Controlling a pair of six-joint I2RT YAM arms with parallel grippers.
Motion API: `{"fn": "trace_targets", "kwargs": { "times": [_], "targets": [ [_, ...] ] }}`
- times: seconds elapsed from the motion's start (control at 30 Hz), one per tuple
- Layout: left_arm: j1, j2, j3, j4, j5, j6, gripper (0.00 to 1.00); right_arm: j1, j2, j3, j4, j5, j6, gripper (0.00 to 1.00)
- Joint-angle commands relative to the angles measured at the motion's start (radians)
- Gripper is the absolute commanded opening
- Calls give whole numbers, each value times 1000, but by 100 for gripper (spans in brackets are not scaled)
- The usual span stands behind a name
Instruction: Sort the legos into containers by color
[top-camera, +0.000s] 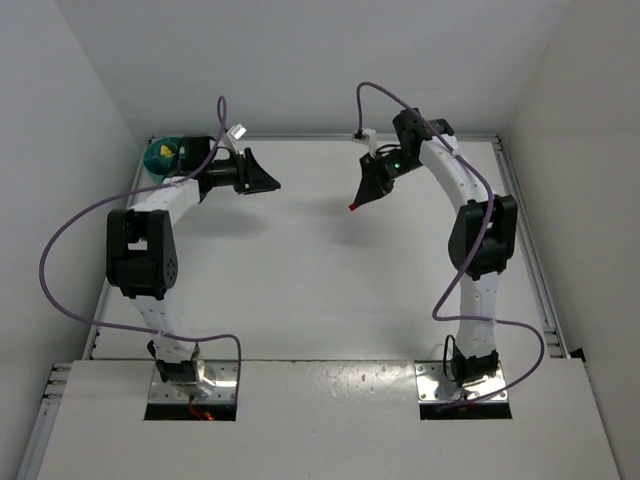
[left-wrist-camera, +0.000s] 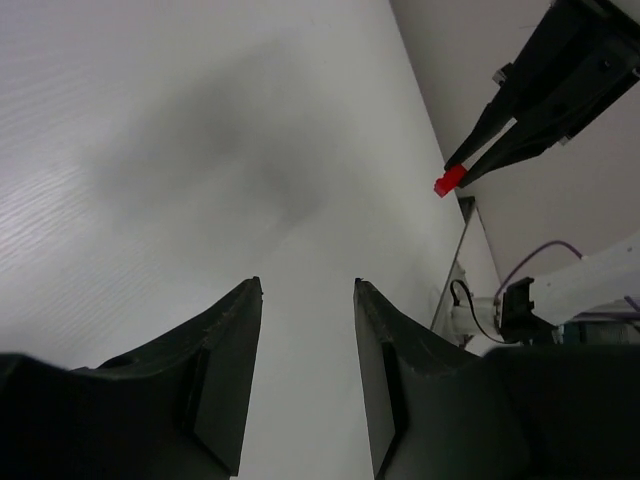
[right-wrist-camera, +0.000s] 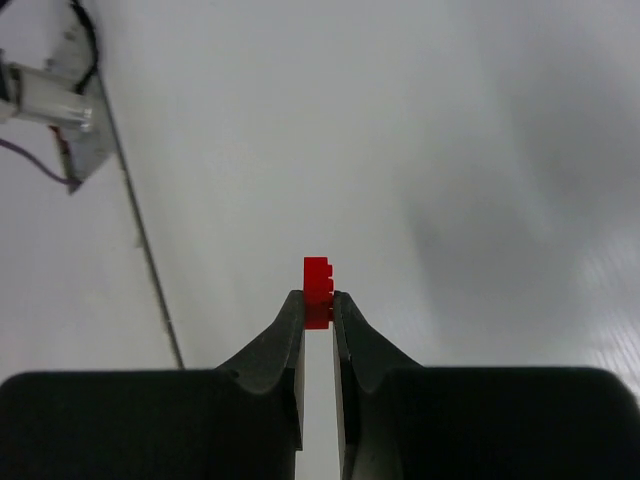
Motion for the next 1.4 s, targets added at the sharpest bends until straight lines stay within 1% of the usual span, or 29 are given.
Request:
{"fn": "trace_targets", "kwargs": {
  "times": [0.0,0.07,0.2,0.4,0.6,0.83,1.0,1.37],
  "targets": [
    [-71,-46,18,87,108,2,47,20,-9,82,-15,-213,16,0],
    [-124,-46,39,73,117,59,47,33,19,103,-15,-244,16,0],
    [-197,-46,81,-24,149,164,47,69,40,152,-15,-267,16,0],
    [-250,-55,81,-35,150,209,47,98,40,163,-6,-267,16,0],
    [-269,-55,90,-35,159,231,46,118,40,174,-6,-258,7,0],
    [-278,-55,109,-35,205,258,46,147,40,174,-6,-231,7,0],
    [-289,-64,109,-35,255,287,46,147,40,174,-6,-221,7,0],
    [-309,-86,90,-55,295,335,46,156,50,183,-15,-221,-2,0]
  ]
}}
